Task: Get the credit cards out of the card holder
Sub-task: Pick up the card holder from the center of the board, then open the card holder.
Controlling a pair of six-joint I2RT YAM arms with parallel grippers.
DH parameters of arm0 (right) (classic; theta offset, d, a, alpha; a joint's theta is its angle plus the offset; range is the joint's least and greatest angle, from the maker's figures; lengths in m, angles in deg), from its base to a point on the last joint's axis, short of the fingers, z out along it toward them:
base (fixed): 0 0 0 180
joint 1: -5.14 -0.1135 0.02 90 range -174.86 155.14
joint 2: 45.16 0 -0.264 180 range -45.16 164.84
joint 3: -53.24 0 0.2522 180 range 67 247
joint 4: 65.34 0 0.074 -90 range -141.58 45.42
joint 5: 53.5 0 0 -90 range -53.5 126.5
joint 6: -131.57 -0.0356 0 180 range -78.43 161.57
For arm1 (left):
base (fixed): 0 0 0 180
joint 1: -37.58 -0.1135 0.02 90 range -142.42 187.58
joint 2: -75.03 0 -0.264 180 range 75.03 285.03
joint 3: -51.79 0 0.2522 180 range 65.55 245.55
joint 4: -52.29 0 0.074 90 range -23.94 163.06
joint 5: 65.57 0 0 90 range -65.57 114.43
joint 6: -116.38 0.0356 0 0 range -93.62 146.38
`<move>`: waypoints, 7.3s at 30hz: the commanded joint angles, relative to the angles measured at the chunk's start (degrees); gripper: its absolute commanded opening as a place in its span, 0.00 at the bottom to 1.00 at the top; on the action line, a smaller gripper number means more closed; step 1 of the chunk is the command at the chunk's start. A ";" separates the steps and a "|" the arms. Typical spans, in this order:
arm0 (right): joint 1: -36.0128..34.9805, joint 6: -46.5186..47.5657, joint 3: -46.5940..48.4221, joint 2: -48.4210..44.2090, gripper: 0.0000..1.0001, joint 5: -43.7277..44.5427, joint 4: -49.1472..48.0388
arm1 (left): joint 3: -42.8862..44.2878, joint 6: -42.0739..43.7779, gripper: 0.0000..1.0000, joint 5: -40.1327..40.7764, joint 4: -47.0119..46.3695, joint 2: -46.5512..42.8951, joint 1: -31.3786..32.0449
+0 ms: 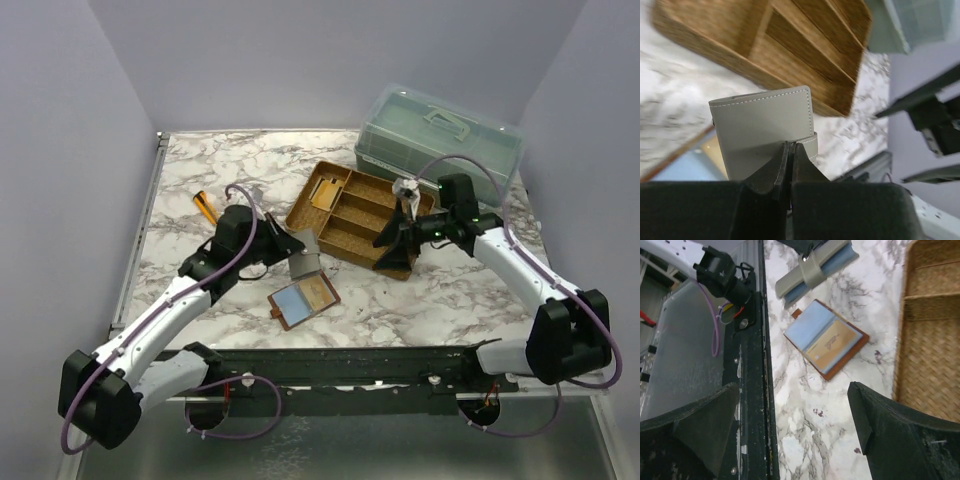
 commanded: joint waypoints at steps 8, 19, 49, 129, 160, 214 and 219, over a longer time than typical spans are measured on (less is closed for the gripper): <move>-6.32 -16.58 -0.82 5.67 0.99 10.03 -11.59 | 4.28 -8.76 0.00 17.35 -13.45 8.75 22.56; -6.34 -31.21 -2.55 8.89 1.00 20.83 -16.49 | 6.01 -5.71 0.00 16.66 -15.29 13.51 28.71; -8.18 -29.88 -6.20 2.83 0.00 19.38 -21.23 | 18.54 -7.13 0.36 4.09 -26.58 32.47 37.83; -3.79 -21.89 -3.12 2.90 0.75 -15.82 -16.52 | -13.84 13.93 0.00 -32.21 -51.85 8.18 14.69; -6.43 -5.90 -0.11 2.34 0.61 -12.69 -2.60 | -9.47 21.66 0.00 -33.55 -46.12 7.21 16.15; -4.94 -9.28 0.17 0.62 0.42 -34.38 -4.74 | -11.92 16.23 0.00 -42.43 -55.54 6.05 15.55; -4.85 -8.75 0.30 0.41 0.49 -34.45 -4.13 | -12.22 16.42 0.00 -42.25 -55.54 5.94 15.50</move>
